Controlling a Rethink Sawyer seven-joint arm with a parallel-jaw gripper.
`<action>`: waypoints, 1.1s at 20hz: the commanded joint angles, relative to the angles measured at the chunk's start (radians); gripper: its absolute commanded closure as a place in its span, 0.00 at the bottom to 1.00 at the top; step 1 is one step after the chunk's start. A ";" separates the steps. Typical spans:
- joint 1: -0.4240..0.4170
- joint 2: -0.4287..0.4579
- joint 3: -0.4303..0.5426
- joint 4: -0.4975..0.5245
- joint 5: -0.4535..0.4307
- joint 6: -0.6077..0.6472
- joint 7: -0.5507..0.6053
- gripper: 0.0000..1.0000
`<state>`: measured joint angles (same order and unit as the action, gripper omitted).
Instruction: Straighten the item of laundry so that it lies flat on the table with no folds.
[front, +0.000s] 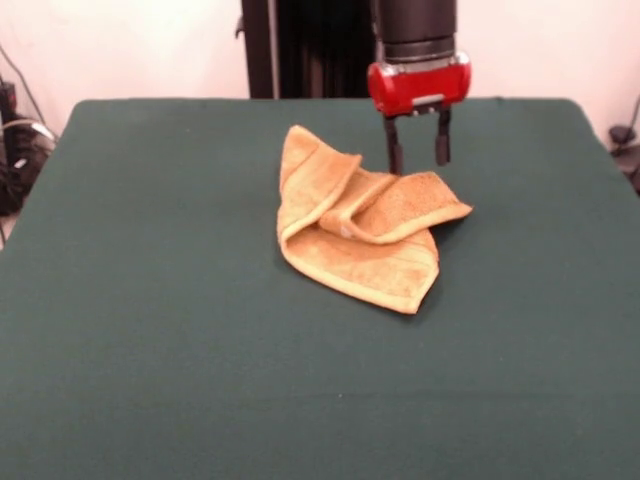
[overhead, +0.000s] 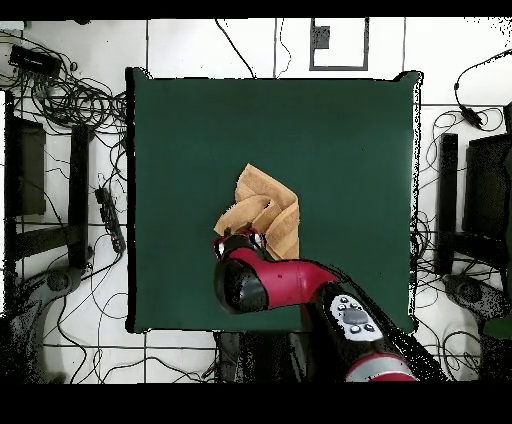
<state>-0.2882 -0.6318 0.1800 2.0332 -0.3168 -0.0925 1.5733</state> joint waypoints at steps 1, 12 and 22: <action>0.072 0.053 -0.054 -0.095 -0.012 0.085 0.088 0.00; 0.152 -0.030 -0.170 -0.077 -0.014 0.077 0.096 0.00; 0.220 -0.075 -0.245 -0.044 -0.009 0.038 0.122 0.00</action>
<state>-0.1144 -0.7043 -0.0482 2.0134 -0.3168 -0.0925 1.5733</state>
